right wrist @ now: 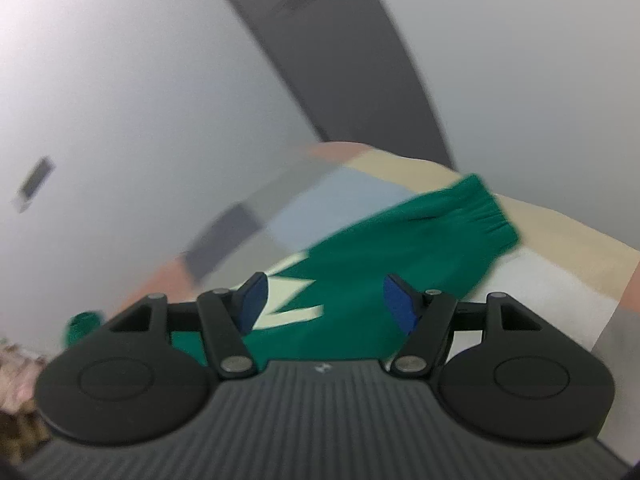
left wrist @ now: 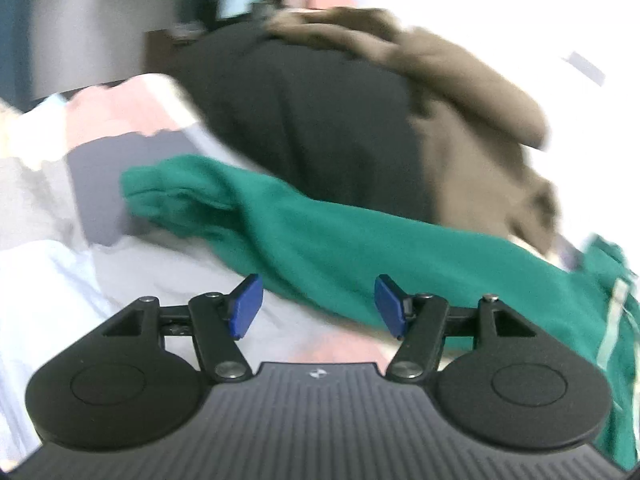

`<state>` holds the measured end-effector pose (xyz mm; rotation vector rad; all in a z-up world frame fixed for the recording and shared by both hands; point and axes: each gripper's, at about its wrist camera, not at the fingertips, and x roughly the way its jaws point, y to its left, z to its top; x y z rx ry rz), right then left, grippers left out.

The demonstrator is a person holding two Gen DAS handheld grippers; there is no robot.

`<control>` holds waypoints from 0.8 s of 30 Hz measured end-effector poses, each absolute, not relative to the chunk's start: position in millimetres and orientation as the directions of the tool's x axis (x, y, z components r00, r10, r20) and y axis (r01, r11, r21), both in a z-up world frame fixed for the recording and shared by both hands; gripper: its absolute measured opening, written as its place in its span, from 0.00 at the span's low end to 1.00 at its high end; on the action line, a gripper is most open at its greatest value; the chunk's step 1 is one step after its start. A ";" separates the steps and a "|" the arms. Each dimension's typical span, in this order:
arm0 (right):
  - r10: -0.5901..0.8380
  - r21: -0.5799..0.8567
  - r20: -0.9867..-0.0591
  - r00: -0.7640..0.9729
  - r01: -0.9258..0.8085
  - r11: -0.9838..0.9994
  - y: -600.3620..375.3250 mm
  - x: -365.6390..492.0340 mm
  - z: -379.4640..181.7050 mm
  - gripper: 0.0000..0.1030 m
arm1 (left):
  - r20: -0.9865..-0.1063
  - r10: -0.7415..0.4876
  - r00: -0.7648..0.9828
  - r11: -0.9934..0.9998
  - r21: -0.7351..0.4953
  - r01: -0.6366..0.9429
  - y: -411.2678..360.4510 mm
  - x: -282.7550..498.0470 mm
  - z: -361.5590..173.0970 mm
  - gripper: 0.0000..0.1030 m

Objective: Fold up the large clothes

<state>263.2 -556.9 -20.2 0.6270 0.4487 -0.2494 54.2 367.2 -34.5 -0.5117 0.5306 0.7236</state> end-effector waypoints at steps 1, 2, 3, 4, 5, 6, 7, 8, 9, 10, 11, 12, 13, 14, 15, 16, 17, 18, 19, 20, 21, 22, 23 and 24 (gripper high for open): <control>-0.067 0.512 -0.467 0.882 0.331 0.792 -546.9 256.2 -11.6 0.65 | -0.609 0.456 0.649 0.669 -0.246 -0.701 353.2 55.4 -27.4 0.65; -0.041 0.520 -0.460 0.887 0.307 0.797 -536.8 249.5 -3.8 0.65 | -0.607 0.438 0.663 0.690 -0.247 -0.681 342.1 56.9 -21.7 0.65; -0.013 0.530 -0.453 0.891 0.281 0.800 -526.7 245.1 2.7 0.65 | -0.600 0.416 0.683 0.710 -0.255 -0.657 330.4 57.2 -16.2 0.65; 0.014 0.538 -0.447 0.895 0.256 0.803 -516.1 238.0 8.5 0.65 | -0.592 0.389 0.705 0.730 -0.268 -0.628 316.6 57.4 -9.7 0.65; 0.039 0.543 -0.445 0.895 0.234 0.807 -504.5 230.4 13.6 0.65 | -0.587 0.362 0.725 0.749 -0.281 -0.601 302.8 57.8 -3.9 0.65; 0.064 0.544 -0.444 0.894 0.212 0.812 -492.3 222.8 17.1 0.65 | -0.587 0.337 0.736 0.762 -0.289 -0.580 293.0 59.0 0.1 0.65; 0.089 0.546 -0.445 0.891 0.191 0.815 -480.5 214.9 19.9 0.65 | -0.597 0.298 0.745 0.779 -0.298 -0.551 281.1 62.2 3.0 0.65; 0.115 0.549 -0.452 0.884 0.174 0.817 -468.3 207.3 21.3 0.65 | -0.615 0.264 0.743 0.797 -0.295 -0.527 266.5 65.9 5.3 0.65; 0.141 0.553 -0.464 0.875 0.161 0.817 -457.1 200.4 20.6 0.65 | -0.627 0.237 0.742 0.815 -0.288 -0.504 250.7 68.8 7.0 0.65; 0.165 0.558 -0.483 0.860 0.157 0.815 -446.0 195.0 18.0 0.65 | -0.632 0.215 0.744 0.828 -0.285 -0.482 239.3 70.9 8.2 0.65; 0.187 0.559 -0.513 0.838 0.161 0.814 -434.5 191.3 13.0 0.65 | -0.636 0.190 0.748 0.844 -0.284 -0.455 225.5 72.0 9.0 0.65; 0.205 0.550 -0.551 0.809 0.168 0.818 -422.0 188.0 6.9 0.66 | -0.639 0.166 0.751 0.856 -0.285 -0.432 211.2 72.5 9.2 0.65; 0.225 0.545 -0.584 0.780 0.172 0.821 -410.8 185.4 0.6 0.66 | -0.639 0.140 0.757 0.866 -0.292 -0.406 195.8 72.5 9.2 0.65; 0.252 0.550 -0.612 0.749 0.175 0.817 -399.1 183.0 -7.7 0.66 | -0.641 0.110 0.760 0.875 -0.301 -0.380 181.7 72.9 8.6 0.65; 0.278 0.560 -0.633 0.723 0.179 0.809 -389.5 181.5 -17.1 0.66 | -0.649 0.080 0.756 0.882 -0.308 -0.358 167.9 73.7 6.0 0.65; 0.301 0.566 -0.652 0.696 0.182 0.804 -380.1 181.3 -28.1 0.65 | -0.659 0.046 0.750 0.886 -0.320 -0.336 153.2 74.6 3.3 0.65; 0.316 0.566 -0.666 0.676 0.180 0.805 -369.9 174.5 -32.9 0.65 | -0.663 0.020 0.748 0.889 -0.330 -0.316 139.8 74.1 -0.1 0.65; 0.329 0.562 -0.681 0.655 0.179 0.807 -360.9 170.3 -41.2 0.65 | -0.669 -0.003 0.744 0.896 -0.333 -0.295 128.4 74.6 -4.1 0.65; 0.338 0.559 -0.692 0.638 0.177 0.810 -353.9 164.9 -48.5 0.65 | -0.677 -0.029 0.735 0.904 -0.331 -0.269 114.4 75.3 -9.1 0.65; 0.348 0.557 -0.703 0.620 0.175 0.812 -345.1 160.5 -55.8 0.65 | -0.690 -0.047 0.722 0.913 -0.323 -0.249 101.1 77.1 -15.6 0.65; 0.352 0.552 -0.712 0.608 0.174 0.815 -340.6 159.2 -63.8 0.65 | -0.710 -0.065 0.701 0.919 -0.316 -0.235 88.5 78.6 -23.5 0.65; 0.346 0.541 -0.722 0.599 0.175 0.823 -337.4 158.9 -72.0 0.65 | -0.722 -0.088 0.686 0.919 -0.325 -0.223 78.8 80.6 -32.6 0.65; 0.334 0.526 -0.731 0.595 0.179 0.831 -335.8 157.9 -79.1 0.65 | -0.733 -0.105 0.672 0.920 -0.328 -0.214 72.1 81.3 -40.8 0.65; 0.322 0.511 -0.747 0.582 0.193 0.837 -335.5 159.2 -88.1 0.65 | -0.741 -0.110 0.662 0.922 -0.325 -0.211 66.2 80.9 -49.2 0.65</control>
